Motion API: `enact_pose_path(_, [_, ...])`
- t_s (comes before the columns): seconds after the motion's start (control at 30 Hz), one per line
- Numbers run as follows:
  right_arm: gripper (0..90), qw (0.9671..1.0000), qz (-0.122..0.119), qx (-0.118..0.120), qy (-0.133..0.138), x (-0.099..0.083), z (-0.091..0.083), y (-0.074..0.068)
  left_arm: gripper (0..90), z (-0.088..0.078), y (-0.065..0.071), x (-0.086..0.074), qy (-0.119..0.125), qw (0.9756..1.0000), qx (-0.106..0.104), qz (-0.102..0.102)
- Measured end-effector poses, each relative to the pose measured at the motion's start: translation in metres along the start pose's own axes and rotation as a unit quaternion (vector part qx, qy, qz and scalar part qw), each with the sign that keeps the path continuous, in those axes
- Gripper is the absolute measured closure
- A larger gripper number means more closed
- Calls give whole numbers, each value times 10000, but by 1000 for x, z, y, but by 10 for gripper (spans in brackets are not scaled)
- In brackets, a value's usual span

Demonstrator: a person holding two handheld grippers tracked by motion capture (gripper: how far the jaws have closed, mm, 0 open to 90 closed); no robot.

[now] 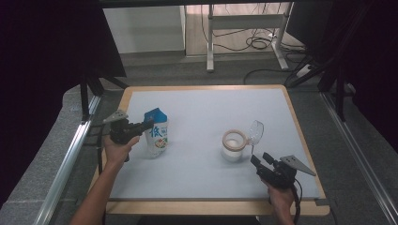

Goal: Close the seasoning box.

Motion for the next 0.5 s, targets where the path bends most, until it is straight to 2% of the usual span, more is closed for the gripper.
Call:
enact_pose_path(0.17, [425, 10000, 22, -12, 15, 1, 0, 0, 864, -9, 2, -4, 20, 10000, -4, 43])
enact_pose_path(0.37, [425, 10000, 49, -25, 26, 2, 0, 1, 831, -11, 3, -6, 42, 9999, 36, 106])
enact_pose_path(0.5, [425, 10000, 47, -35, 48, 3, -1, 2, 733, -11, 3, -6, 92, 9999, 51, 81])
Point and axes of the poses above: each handheld gripper's, and its own axes: z roughly forward along the jaws, x roughly out of its top, y roughly to its right, the point moved 7 cm from there along z, roughly forward along the jaws, and after that the axes turned 14 degrees about y, right-handed, at the moved point
